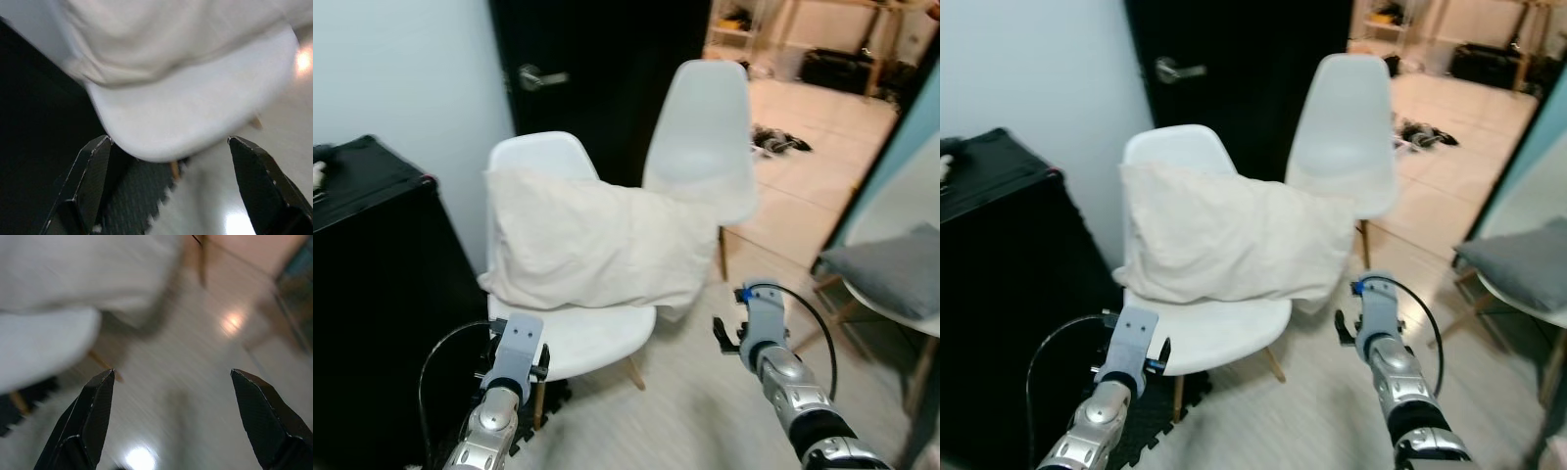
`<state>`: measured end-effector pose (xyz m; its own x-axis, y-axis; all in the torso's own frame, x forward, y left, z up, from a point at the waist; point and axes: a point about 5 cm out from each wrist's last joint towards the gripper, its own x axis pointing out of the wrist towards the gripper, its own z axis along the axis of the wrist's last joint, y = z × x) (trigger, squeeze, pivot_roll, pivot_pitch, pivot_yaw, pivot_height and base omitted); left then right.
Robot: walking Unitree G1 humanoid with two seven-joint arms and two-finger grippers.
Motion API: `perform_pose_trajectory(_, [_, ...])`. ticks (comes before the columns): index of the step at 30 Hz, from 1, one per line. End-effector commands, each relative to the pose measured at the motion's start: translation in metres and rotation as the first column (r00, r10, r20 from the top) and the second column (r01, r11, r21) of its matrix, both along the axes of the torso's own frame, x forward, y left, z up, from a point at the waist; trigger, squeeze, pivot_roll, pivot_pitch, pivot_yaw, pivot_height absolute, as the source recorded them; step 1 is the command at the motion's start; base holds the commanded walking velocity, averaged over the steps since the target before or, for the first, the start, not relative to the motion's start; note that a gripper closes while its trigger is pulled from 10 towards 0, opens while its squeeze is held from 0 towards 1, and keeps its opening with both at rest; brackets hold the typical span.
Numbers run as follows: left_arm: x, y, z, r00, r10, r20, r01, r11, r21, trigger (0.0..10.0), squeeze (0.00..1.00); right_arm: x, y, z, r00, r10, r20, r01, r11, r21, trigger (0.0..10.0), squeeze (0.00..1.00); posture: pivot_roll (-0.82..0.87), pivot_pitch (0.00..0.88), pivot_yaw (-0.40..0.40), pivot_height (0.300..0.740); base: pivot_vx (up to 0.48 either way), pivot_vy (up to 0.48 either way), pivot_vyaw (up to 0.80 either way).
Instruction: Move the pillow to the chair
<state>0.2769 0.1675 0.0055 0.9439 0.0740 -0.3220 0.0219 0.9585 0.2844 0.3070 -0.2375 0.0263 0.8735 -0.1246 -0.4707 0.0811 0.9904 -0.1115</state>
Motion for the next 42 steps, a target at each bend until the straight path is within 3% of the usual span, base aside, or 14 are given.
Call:
perform_pose_trajectory(1, [-0.013, 0.011, -0.019, 0.995, 0.022, -0.1, -0.022, 1.0, 0.003, 10.0, 0.0, -0.017, -0.006, -0.019, 0.997, -0.049, -0.066, 0.05, 0.999, 0.014, 10.0, 0.0, -0.23, 0.057, 0.016, 0.74, 0.0, 0.0, -0.76])
perform_pose_trajectory(12, [-0.044, 0.017, -0.054, 0.951, 0.026, -0.307, -0.029, 1.0, -0.003, 10.0, 0.0, -0.063, -0.02, -0.056, 0.964, -0.13, -0.231, 0.131, 0.991, -0.012, 10.0, 0.0, -0.26, 0.057, 0.022, 0.74, 0.0, 0.0, -0.76])
perform_pose_trajectory(23, [-0.067, 0.02, -0.07, 0.922, 0.079, -0.379, -0.097, 0.995, -0.028, 10.0, 0.0, -0.095, -0.018, -0.079, 0.933, -0.104, -0.344, 0.098, 0.995, -0.034, 10.0, 0.0, -0.26, 0.074, -0.044, 0.74, 0.0, 0.0, -0.76])
perform_pose_trajectory(31, [-0.075, 0.016, -0.076, 0.906, 0.103, -0.411, -0.128, 0.991, -0.034, 10.0, 0.0, -0.089, -0.026, -0.073, 0.939, -0.082, -0.335, 0.063, 0.996, -0.065, 10.0, 0.0, -0.29, 0.083, -0.071, 0.74, 0.0, 0.0, -0.76])
perform_pose_trajectory(42, [-0.071, 0.012, -0.074, 0.908, 0.076, -0.412, -0.104, 0.994, -0.046, 10.0, 0.0, -0.072, -0.038, -0.055, 0.959, -0.167, -0.231, 0.171, 0.985, -0.004, 10.0, 0.0, -0.33, 0.1, -0.043, 0.74, 0.0, 0.0, -0.76])
